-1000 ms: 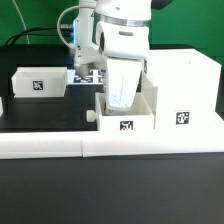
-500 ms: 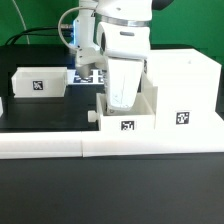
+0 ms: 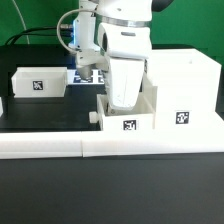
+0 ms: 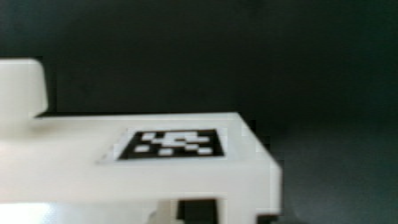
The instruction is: Assemble drawer
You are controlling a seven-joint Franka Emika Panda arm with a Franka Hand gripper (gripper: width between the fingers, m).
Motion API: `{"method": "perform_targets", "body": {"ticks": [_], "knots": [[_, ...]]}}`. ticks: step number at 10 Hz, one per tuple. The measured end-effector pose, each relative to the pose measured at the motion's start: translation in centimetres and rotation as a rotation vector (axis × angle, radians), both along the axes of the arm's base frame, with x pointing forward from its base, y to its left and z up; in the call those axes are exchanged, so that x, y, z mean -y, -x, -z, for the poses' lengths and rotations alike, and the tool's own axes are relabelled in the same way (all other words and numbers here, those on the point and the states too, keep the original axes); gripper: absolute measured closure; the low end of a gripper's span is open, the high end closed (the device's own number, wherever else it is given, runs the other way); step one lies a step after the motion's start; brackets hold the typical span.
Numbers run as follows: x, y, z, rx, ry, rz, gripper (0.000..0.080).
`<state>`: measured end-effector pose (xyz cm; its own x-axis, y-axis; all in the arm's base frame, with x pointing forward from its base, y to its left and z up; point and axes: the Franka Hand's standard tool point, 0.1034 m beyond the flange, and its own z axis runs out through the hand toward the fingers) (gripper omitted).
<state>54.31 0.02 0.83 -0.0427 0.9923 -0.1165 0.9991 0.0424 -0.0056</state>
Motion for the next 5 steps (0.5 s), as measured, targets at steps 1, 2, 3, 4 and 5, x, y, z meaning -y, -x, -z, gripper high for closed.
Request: {"method": "perform_targets", "body": {"ticks": [1, 2, 3, 4, 5], "knots": [[0.01, 0.0, 0.0, 0.0, 0.0, 0.0, 0.0757], [0.02, 0.0, 0.0, 0.0, 0.0, 0.0, 0.0757], [0.01, 0.0, 0.0, 0.0, 0.0, 0.002, 0.0757], [-0.39, -0.04, 0.03, 0.007, -0.003, 0.03, 0.0757], [-0.58, -0.03, 0.03, 0.009, -0.004, 0.046, 0.0757]]}}
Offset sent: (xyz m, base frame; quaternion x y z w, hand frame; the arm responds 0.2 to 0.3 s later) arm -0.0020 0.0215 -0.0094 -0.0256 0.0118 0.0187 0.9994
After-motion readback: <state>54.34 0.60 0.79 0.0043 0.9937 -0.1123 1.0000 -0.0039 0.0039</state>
